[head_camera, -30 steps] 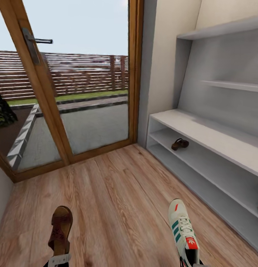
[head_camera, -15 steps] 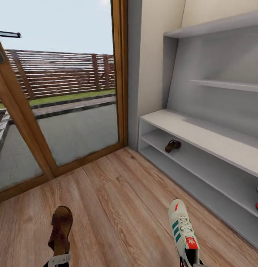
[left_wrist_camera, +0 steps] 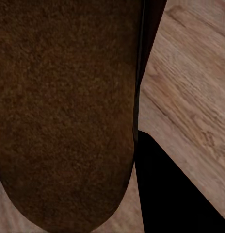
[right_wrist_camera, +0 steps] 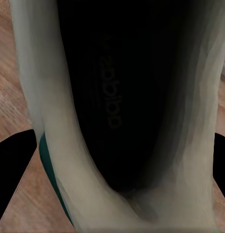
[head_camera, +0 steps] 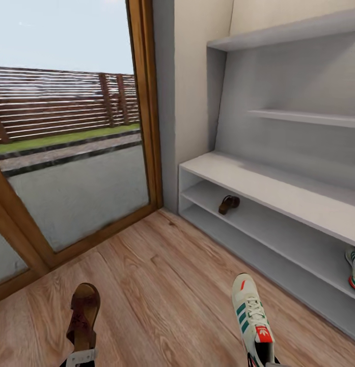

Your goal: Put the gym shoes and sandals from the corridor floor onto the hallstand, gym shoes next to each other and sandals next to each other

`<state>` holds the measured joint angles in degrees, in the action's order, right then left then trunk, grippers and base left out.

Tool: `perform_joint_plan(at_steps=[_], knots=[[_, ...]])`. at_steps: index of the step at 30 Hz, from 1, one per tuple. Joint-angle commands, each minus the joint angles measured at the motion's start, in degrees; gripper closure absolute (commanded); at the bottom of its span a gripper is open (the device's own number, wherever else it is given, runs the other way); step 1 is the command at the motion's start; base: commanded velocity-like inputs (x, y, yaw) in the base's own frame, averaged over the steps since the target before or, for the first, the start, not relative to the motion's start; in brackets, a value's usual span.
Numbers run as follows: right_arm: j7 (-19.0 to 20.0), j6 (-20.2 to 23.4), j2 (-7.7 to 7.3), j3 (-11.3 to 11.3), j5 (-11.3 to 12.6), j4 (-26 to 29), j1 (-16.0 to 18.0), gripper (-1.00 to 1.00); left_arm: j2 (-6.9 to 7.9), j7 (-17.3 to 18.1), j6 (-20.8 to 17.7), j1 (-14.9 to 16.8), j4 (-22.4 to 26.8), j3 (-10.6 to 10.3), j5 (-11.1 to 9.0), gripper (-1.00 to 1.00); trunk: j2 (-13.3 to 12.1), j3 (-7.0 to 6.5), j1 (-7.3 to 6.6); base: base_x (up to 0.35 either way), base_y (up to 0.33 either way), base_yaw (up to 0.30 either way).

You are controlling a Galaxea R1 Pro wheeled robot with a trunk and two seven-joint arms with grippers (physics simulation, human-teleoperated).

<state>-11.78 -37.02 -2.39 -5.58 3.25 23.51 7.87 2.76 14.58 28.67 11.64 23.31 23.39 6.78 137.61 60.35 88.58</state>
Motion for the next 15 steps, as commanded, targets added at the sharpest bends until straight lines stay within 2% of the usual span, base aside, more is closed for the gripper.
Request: perform_joint_plan(at_steps=[1, 15], knots=[[-0.35, -0.16, -0.06, -0.48, 0.34, -0.03, 0.04, 1.0, -0.04, 0.27, 0.25, 0.05, -0.02, 0.51, 0.76, 1.0, 0.02, 0.05, 0.02, 0.293, 0.211, -0.262], [-0.35, -0.16, -0.07, -0.48, 0.35, -0.03, 0.04, 1.0, -0.04, 0.27, 0.25, 0.05, -0.02, 0.51, 0.72, 1.0, 0.02, 0.05, 0.02, 0.291, 0.212, -0.262]])
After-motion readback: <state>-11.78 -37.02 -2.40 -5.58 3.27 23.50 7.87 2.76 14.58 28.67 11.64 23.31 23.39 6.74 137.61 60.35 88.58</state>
